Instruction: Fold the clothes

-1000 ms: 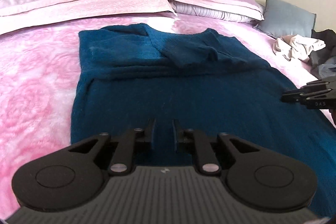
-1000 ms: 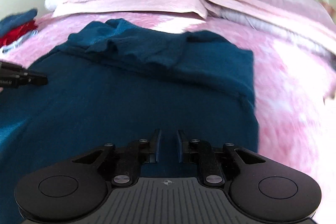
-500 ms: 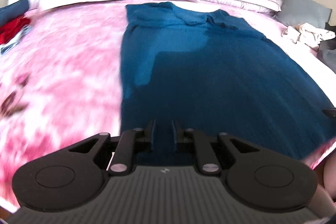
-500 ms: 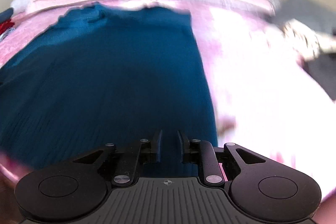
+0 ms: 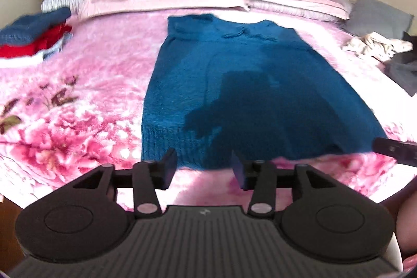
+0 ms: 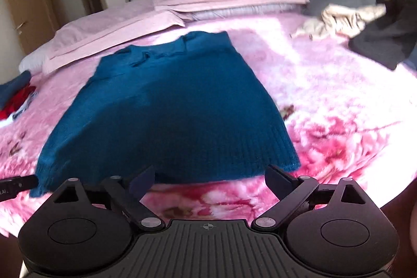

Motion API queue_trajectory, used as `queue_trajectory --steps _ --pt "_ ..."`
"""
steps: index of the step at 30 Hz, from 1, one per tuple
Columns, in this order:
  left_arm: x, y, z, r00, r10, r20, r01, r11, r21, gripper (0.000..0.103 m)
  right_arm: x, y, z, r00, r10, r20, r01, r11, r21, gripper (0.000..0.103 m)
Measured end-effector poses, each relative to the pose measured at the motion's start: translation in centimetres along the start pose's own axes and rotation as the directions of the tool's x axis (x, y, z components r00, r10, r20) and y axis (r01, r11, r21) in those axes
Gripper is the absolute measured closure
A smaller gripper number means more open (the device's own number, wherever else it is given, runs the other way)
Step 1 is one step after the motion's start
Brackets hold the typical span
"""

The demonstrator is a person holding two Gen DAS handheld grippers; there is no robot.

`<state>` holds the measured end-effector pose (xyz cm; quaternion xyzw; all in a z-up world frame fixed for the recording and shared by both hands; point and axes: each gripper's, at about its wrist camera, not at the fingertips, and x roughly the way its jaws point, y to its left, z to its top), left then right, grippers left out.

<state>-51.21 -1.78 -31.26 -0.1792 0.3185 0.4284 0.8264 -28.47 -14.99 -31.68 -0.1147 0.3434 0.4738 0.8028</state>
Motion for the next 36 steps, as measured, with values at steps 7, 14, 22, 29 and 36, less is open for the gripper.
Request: queue_trajectory --steps 7,14,22,29,36 --pt "-3.8 -2.7 -1.4 0.998 0.036 0.053 -0.039 0.997 0.074 0.048 -3.4 1.9 -1.2 1.000 0.017 0.024 -0.017 1.000 -0.001 0.009" --pt "-6.2 -4.1 -2.1 0.995 0.025 0.095 -0.036 0.992 0.117 0.042 -5.6 2.8 -2.3 0.998 0.025 0.055 -0.024 1.000 -0.019 0.009" --pt "-7.9 -4.9 -2.9 0.992 0.004 0.124 -0.021 0.990 0.139 0.040 -8.1 3.7 -2.8 0.995 0.022 0.099 -0.015 0.997 -0.070 0.009" --pt "-8.6 -5.0 -3.3 0.990 0.019 0.138 -0.039 0.990 0.138 0.039 -8.9 3.9 -3.1 0.994 0.010 0.107 -0.001 0.996 -0.088 0.009" --pt "-8.9 -4.4 -3.7 0.989 0.038 0.141 -0.056 0.990 0.131 0.039 -9.0 4.5 -3.5 0.995 0.009 0.096 0.002 0.993 -0.116 0.009"
